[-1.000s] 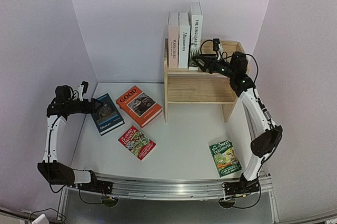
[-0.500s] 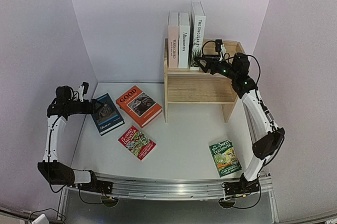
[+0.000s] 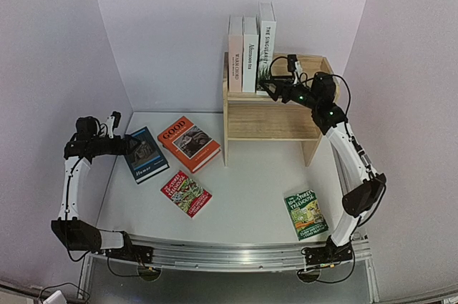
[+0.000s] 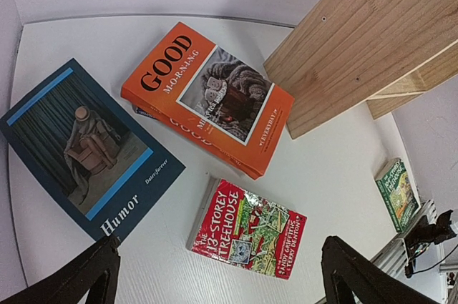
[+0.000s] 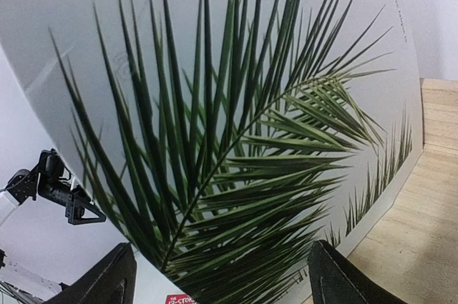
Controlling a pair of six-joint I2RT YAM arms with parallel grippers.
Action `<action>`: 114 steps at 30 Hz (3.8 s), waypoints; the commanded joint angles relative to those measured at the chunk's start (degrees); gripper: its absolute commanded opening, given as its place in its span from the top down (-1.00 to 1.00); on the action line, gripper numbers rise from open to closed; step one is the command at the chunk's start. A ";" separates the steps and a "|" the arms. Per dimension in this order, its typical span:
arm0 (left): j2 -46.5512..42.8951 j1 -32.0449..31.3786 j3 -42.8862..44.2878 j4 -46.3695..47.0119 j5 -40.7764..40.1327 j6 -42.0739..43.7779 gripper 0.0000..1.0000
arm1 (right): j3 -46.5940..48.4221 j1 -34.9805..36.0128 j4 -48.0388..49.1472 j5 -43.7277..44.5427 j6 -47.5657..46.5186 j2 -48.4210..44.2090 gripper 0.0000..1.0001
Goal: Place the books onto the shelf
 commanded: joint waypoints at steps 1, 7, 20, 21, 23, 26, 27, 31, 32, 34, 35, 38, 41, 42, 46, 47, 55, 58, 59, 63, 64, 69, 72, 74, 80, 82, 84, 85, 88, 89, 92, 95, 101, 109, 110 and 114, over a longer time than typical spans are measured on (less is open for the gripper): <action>-1.25 -0.19 -0.19 0.73 -0.02 1.13 -0.96 | 1.90 0.91 -1.31 -0.23 -0.22 0.45 -0.61; -1.10 -0.16 0.00 0.45 -0.11 1.26 -0.96 | 0.64 1.18 -1.57 1.36 -1.27 -0.25 -0.61; -0.62 -0.16 0.27 0.50 0.07 1.29 -0.96 | -2.05 1.19 -2.60 3.84 -3.44 -3.33 -0.66; -0.62 -0.20 0.20 0.57 0.07 1.29 -0.96 | -2.09 1.18 -2.64 3.85 -3.40 -3.40 -0.66; -0.62 -0.25 0.02 0.68 -0.02 1.35 -0.96 | -2.24 1.18 -2.73 4.17 -3.37 -3.60 -0.66; -0.83 -0.26 -0.16 0.56 -0.11 1.42 -0.96 | -2.63 1.18 -2.82 5.09 -3.57 -3.95 -0.67; -0.88 -0.29 -0.21 0.54 -0.11 1.40 -0.96 | -2.71 1.18 -2.83 5.21 -3.66 -4.12 -0.67; -1.00 -0.23 -0.25 0.54 -0.11 1.38 -0.96 | -3.11 1.17 -3.03 5.38 -3.94 -5.00 -0.69; -1.00 -0.23 -0.34 0.64 -0.11 1.38 -0.96 | -3.32 1.16 -3.16 5.41 -4.02 -5.44 -0.69; -0.99 -0.25 -0.52 0.66 -0.06 1.33 -0.96 | -3.94 1.17 -3.49 5.53 -4.11 -6.73 -0.69; -0.86 -0.27 -0.58 0.55 -0.07 1.19 -0.96 | -4.49 1.19 -3.72 5.68 -4.13 -7.59 -0.69; 0.89 -0.25 0.04 -1.23 -1.22 0.64 -0.97 | -7.18 1.18 -4.27 6.90 -4.03 -10.69 -0.70; 5.60 -0.25 2.95 -5.03 -3.48 0.84 -0.97 | -9.86 1.14 -5.15 8.32 -3.75 -13.85 -0.70; 7.42 -0.21 4.24 -6.79 -3.92 1.23 -0.97 | -10.50 1.14 -5.72 8.70 -3.63 -14.70 -0.70; 18.16 -0.31 11.41 -13.77 -5.57 4.20 -0.98 | -12.69 1.24 -8.12 10.06 -2.90 -17.69 -0.72; 20.55 -0.28 13.46 -15.67 -6.22 5.01 -0.99 | -13.39 1.19 -8.63 10.42 -2.47 -18.39 -0.75; 36.73 -5.91 22.69 -20.35 -11.48 10.80 -0.99 | -21.91 2.83 -10.72 13.78 1.95 -24.52 -0.81; 43.67 -6.67 31.66 -18.60 -9.65 9.60 -0.99 | -25.59 3.83 -12.09 15.07 3.88 -26.27 -0.82; 46.28 -6.72 35.28 -17.90 -9.59 9.13 -0.99 | -26.67 4.13 -12.26 15.11 4.42 -26.72 -0.82; 57.73 -6.67 50.68 -14.96 -9.40 7.07 -0.99 | -29.73 5.00 -12.65 14.62 5.75 -27.77 -0.81; 59.67 -6.65 53.49 -13.14 -9.82 6.67 -0.99 | -30.14 5.29 -12.79 14.51 5.96 -27.84 -0.81; 67.43 -7.16 60.91 -5.69 -10.37 5.64 -0.99 | -31.89 7.05 -12.93 15.07 6.22 -27.86 -0.81; 70.69 -7.59 62.59 -4.68 -8.12 4.85 -0.99 | -31.99 8.25 -12.94 15.43 6.23 -27.16 -0.81; 72.30 -9.67 62.35 -4.45 -7.69 5.34 -0.99 | -31.96 8.95 -12.96 15.50 6.23 -26.54 -0.80; 75.11 -10.53 62.04 -3.77 -2.54 3.12 -0.97 | -31.67 10.66 -12.96 15.61 6.62 -25.21 -0.78; 75.41 -10.81 61.97 -3.79 -1.31 2.88 -0.91 | -31.79 11.12 -12.94 15.65 6.76 -25.17 -0.78; 75.73 -10.95 61.66 -3.90 -0.06 2.71 -0.80 | -32.28 11.38 -12.93 15.83 6.90 -25.34 -0.78; 75.84 -11.03 61.33 -4.08 0.66 2.80 -0.76 | -32.53 11.50 -12.93 15.99 6.98 -25.47 -0.78; 76.06 -11.26 60.37 -4.73 1.36 3.17 -0.46 | -32.94 11.55 -12.91 16.29 7.09 -25.92 -0.77; 76.02 -11.29 59.98 -4.92 1.46 3.16 -0.34 | -33.03 11.56 -12.92 16.43 7.11 -26.10 -0.77; 74.97 -11.24 57.92 -5.20 1.66 3.12 0.20 | -33.17 11.63 -12.93 16.77 7.07 -26.45 -0.78; 73.12 -11.31 54.97 -5.24 2.03 3.25 0.68 | -33.20 11.66 -12.93 16.84 7.06 -26.25 -0.77; 69.16 -11.28 53.15 -11.69 4.11 3.94 1.00 | -32.35 12.65 -13.04 17.10 7.11 -24.78 -0.77; 48.84 -11.00 32.21 -11.98 -1.17 -8.24 1.00 | -28.56 24.05 -13.38 28.52 0.91 -19.19 -0.75; 45.98 -11.01 29.59 -11.86 -1.59 -9.17 1.00 | -27.72 26.20 -13.37 31.52 -0.92 -17.96 -0.74; 37.58 -11.02 20.79 -12.28 -2.47 -12.39 1.00 | -23.64 35.37 -12.09 42.40 -9.34 -10.71 -0.73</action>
